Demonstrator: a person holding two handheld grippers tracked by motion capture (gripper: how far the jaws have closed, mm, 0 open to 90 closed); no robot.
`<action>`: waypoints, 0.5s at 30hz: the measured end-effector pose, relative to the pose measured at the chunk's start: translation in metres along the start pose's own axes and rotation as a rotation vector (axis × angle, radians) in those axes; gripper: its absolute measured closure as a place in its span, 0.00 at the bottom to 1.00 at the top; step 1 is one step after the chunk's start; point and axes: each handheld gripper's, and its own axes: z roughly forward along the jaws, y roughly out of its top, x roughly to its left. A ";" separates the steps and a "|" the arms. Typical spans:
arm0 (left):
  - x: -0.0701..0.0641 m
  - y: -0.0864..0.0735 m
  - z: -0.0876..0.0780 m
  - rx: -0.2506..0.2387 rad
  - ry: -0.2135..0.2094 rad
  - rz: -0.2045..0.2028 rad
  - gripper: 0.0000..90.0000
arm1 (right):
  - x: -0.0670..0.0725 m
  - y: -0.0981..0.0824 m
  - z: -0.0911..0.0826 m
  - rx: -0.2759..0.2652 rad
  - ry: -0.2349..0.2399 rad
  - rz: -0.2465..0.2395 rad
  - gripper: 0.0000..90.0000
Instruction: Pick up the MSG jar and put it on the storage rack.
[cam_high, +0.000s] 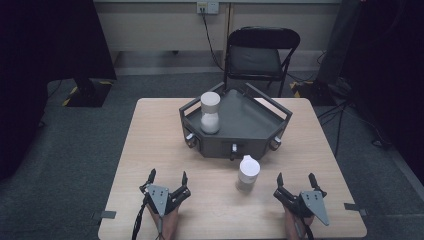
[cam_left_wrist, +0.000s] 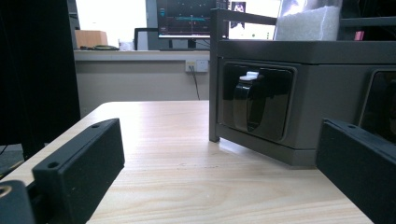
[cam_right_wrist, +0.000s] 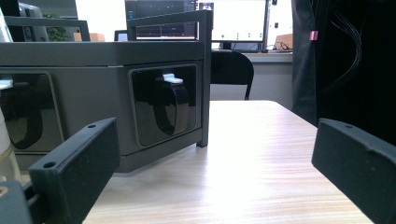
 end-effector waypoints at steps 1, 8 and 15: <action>0.000 0.000 0.000 0.000 0.000 0.000 0.01 | 0.000 0.000 0.000 0.000 0.000 0.000 0.00; 0.000 0.000 0.000 0.000 0.001 0.000 0.00 | 0.000 0.000 0.000 0.000 0.000 0.000 0.00; -0.001 0.000 0.000 0.000 0.007 0.001 0.00 | 0.000 0.000 0.000 0.000 -0.002 0.000 0.00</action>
